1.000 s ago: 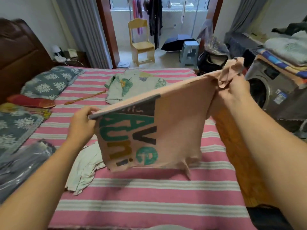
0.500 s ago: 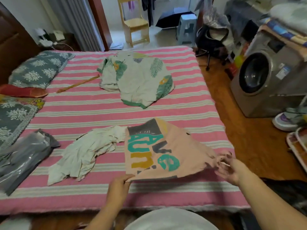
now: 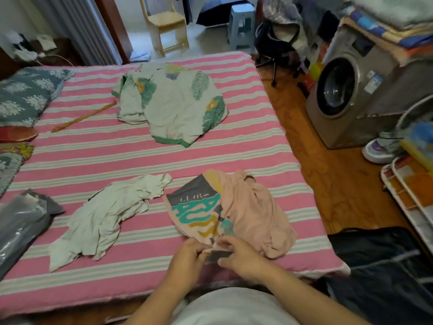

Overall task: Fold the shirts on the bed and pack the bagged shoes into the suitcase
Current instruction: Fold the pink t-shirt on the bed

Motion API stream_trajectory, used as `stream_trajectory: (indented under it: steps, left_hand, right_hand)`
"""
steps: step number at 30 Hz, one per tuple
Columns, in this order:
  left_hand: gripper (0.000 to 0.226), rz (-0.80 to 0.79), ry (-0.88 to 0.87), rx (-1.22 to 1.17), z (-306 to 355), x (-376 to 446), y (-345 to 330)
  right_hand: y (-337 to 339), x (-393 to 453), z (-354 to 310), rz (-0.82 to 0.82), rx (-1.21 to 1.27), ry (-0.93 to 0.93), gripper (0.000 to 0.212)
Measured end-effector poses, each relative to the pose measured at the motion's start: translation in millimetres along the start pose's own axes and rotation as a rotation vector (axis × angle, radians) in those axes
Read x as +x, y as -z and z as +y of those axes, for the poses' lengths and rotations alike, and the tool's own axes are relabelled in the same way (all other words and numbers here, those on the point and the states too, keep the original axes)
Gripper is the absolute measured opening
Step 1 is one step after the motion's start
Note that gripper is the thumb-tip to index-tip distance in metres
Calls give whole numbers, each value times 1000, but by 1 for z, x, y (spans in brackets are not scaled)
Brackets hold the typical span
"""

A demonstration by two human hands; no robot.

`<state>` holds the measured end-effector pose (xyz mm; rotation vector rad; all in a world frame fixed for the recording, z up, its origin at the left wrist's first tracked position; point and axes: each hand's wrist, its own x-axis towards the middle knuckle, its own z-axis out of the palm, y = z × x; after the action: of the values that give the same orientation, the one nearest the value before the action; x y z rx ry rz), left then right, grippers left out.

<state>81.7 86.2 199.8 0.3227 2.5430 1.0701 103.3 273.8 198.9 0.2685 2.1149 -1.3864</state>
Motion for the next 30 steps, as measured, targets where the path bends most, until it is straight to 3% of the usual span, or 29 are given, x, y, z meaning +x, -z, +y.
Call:
stream_trajectory:
  steps: [2,5,8,10,13,15,17,19,22,25,30]
  left_hand:
    - [40,-7,-68,-37,14,-1,6]
    - [25,115,-37,-242,32,-3,14]
    - [31,205,88,-468,42,0,20]
    - [45,100,88,-477,43,5,21]
    - [36,-94,32,-346,47,11,18]
    - [35,-4,105,-286,44,18,15]
    - [30,120,248,-242,30,25,15]
    - [24,169,277,-117,13,29,21]
    - [18,197,195,124,1,40,38]
    - [15,220,143,248,13,66,56]
    - [20,271,340,154,29,116,100]
  right_hand:
    - [1,-1,-17,16,-141,184,43]
    - [11,-7,-42,78,-293,385,17]
    - [27,-15,-59,182,-336,415,16]
    - [40,-19,-72,180,-269,410,18]
    - [54,-38,-101,108,-36,419,18]
    - [55,-46,-115,164,35,470,21]
    - [56,-42,-117,388,91,490,23]
    - [64,-36,-110,575,186,442,33]
    - [78,-44,-115,628,210,428,35]
    - [99,-48,-137,734,392,378,25]
    - [191,-16,-191,830,725,404,28]
